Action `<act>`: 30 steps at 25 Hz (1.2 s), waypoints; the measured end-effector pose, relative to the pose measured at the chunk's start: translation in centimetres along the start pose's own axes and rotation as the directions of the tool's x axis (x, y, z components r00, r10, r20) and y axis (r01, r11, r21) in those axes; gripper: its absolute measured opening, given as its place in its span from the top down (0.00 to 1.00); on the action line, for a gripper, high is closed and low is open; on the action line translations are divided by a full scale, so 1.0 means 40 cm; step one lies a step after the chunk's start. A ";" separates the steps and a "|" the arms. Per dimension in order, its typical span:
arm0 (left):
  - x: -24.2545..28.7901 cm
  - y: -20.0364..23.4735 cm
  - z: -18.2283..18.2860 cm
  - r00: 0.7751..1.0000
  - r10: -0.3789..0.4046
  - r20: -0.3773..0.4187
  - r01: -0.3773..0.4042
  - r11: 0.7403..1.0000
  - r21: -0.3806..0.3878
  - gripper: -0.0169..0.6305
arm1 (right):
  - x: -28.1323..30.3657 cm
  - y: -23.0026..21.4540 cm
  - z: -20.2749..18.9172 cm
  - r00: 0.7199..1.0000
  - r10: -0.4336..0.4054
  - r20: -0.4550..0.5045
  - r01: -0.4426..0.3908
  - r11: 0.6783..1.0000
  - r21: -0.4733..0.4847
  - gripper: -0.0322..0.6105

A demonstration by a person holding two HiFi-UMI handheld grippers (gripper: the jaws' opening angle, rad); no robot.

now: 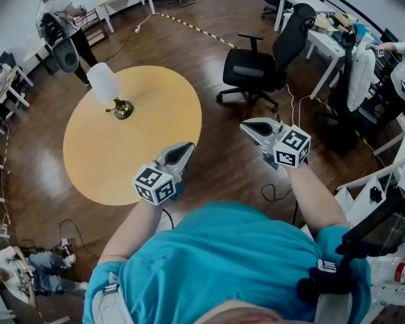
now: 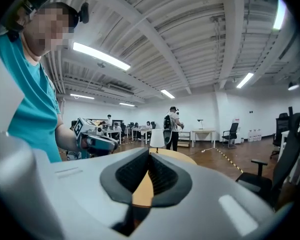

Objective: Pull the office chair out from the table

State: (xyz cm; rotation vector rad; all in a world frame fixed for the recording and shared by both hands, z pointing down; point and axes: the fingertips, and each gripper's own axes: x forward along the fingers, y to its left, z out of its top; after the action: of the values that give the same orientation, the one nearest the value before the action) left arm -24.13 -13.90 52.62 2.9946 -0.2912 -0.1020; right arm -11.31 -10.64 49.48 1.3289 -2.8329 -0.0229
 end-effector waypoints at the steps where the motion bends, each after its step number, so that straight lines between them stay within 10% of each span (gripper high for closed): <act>1: -0.030 -0.011 -0.001 1.000 0.007 0.009 -0.007 1.000 -0.008 0.94 | -0.002 0.026 0.003 1.000 0.001 -0.001 -0.001 1.000 -0.001 0.97; 30: -0.261 -0.738 -0.170 0.977 0.211 0.006 -0.212 0.977 0.022 0.94 | -0.315 0.485 -0.133 0.972 0.235 0.027 -0.236 0.971 0.048 0.97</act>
State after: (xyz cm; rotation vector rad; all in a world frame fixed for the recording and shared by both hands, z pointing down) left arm -28.26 17.69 55.89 2.9628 -0.6125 -0.0831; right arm -18.07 11.42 55.08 0.9958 -3.0072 0.0383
